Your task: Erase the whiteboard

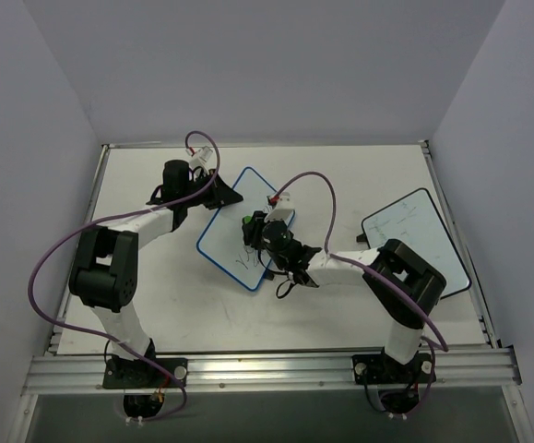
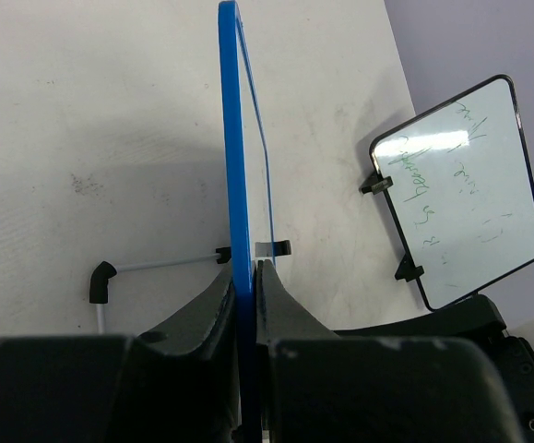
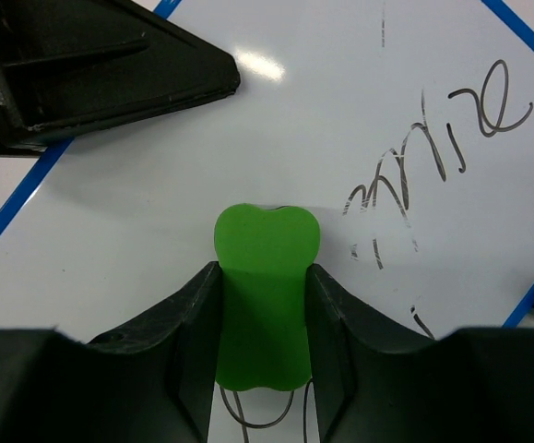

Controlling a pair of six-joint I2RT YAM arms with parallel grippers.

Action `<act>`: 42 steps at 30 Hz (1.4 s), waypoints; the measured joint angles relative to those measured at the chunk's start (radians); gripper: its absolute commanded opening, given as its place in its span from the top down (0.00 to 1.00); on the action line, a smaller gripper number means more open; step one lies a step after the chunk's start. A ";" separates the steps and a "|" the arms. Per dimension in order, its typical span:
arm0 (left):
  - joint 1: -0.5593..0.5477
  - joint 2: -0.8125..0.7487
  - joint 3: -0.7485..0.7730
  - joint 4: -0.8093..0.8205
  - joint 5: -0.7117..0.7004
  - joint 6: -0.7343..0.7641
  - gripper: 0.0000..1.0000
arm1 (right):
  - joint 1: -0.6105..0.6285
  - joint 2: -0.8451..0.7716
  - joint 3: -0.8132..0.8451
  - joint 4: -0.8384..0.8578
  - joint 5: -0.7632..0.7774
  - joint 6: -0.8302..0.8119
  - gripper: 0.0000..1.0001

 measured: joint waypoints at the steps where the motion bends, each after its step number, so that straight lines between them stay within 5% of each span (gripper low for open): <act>1: 0.000 0.000 0.000 0.000 0.000 0.000 0.98 | 0.004 0.000 -0.002 0.005 0.001 0.002 1.00; 23: -0.001 0.000 0.000 0.000 0.000 0.000 0.98 | -0.093 0.032 -0.165 0.184 0.042 0.111 1.00; 42: -0.001 -0.001 0.000 0.000 -0.003 0.001 0.98 | -0.045 0.040 -0.039 0.104 0.058 0.069 1.00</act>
